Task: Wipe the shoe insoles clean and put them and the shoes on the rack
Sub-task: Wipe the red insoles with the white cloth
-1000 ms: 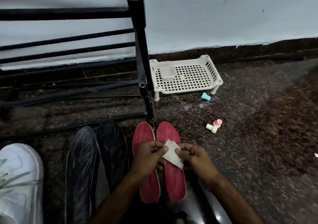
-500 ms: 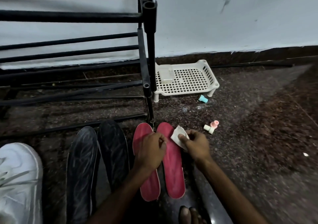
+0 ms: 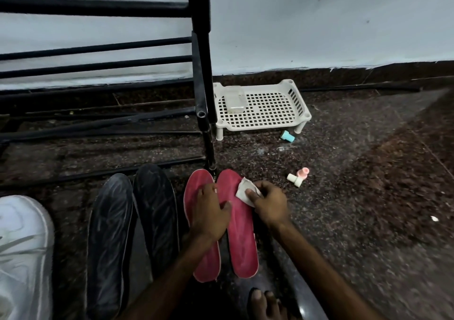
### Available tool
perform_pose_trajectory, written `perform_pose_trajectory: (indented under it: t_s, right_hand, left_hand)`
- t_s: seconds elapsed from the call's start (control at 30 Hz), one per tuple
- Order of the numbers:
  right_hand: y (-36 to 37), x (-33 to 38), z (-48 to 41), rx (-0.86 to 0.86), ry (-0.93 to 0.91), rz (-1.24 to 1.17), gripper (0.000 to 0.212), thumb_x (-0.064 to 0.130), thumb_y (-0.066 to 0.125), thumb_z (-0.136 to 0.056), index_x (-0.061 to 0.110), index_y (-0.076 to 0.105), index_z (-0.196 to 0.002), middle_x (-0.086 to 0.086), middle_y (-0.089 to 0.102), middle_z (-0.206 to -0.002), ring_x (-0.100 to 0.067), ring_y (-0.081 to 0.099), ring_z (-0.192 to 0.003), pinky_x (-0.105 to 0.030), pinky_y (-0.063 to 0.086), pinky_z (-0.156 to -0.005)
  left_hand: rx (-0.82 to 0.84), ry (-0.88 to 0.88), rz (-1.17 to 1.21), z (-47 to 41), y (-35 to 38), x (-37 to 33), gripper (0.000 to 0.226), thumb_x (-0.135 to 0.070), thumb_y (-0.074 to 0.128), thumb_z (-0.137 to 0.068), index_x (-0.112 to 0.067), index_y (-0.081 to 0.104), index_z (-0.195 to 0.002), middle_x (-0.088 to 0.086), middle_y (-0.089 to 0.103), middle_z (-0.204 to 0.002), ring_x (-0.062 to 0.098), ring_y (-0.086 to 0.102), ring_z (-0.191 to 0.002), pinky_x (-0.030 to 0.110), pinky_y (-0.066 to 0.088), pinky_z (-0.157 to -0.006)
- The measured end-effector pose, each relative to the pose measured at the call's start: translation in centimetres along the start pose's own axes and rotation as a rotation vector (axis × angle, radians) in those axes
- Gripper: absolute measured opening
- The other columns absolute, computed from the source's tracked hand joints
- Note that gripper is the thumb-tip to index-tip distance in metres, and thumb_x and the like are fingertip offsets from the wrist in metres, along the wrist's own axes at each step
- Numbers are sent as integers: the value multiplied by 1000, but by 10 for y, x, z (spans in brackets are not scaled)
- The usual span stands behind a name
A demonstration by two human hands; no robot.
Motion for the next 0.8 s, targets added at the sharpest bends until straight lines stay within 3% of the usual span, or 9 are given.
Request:
perform_pose_trajectory:
  t_s: [0.1,0.17,0.27,0.33,0.43,0.6,0.67,0.8]
  right_hand:
    - [3,-8,-4,13,22,-117,2,17,70,-86,17,69,-89,1,73,-85,-15,66,-78,-37,53,-76]
    - [2,-11,-3,20,52,-226,8,12,68,-88,15,70,-95,-3,74,-91,-19,69,-84,-38,54,-81]
    - [10,-2,-2,85,61,-400,13,2,65,-90,5,67,-103,-14,73,-97,-21,67,-86,-37,53,-81]
    - [15,8,1,125,60,-455,14,2,64,-91,2,65,-105,-15,73,-98,-21,67,-84,-34,54,-77]
    - [22,23,10,185,69,-543,17,3,63,-91,1,64,-108,-14,73,-96,-19,68,-82,-32,55,-74]
    - [28,43,33,212,108,-632,12,2,63,-91,3,65,-103,-12,72,-91,-20,67,-80,-37,54,-76]
    - [29,43,37,169,161,-655,12,3,63,-91,2,65,-103,-12,72,-90,-20,65,-79,-35,53,-74]
    - [20,44,44,106,219,-677,11,2,64,-90,4,64,-101,-15,71,-91,-22,65,-79,-40,52,-78]
  left_hand:
    - [13,-164,308,-1,-2,6,46,-12,72,-85,-13,43,-121,-2,61,-86,17,64,-71,41,58,-68]
    - [51,-257,499,0,0,8,41,-8,69,-88,-15,43,-119,1,59,-83,14,58,-57,34,53,-53]
    - [113,-275,641,-2,-5,11,23,-14,66,-92,-2,58,-111,14,62,-78,13,54,-49,28,49,-48]
    - [160,-249,717,-3,-9,11,25,-24,62,-95,-2,65,-106,23,61,-78,19,58,-54,32,51,-55]
    - [216,-267,954,3,-13,8,37,-40,55,-97,-8,71,-108,28,69,-103,38,68,-92,49,54,-86]
    - [383,-364,1324,14,-7,-6,84,-75,31,-86,-11,56,-134,18,62,-131,32,58,-123,51,37,-111]
    - [335,-363,1428,14,-8,-11,88,-78,30,-82,-13,53,-136,16,59,-134,32,56,-126,52,37,-111]
    - [330,-340,1535,19,-4,-23,87,-76,25,-89,-7,55,-132,20,61,-130,31,62,-116,46,48,-97]
Point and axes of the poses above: each hand's wrist, its own z-axis away from the middle knuckle, its own y-axis out of the palm, x = y × z, the point moved 6 cm from there along -z, towards the middle knuckle
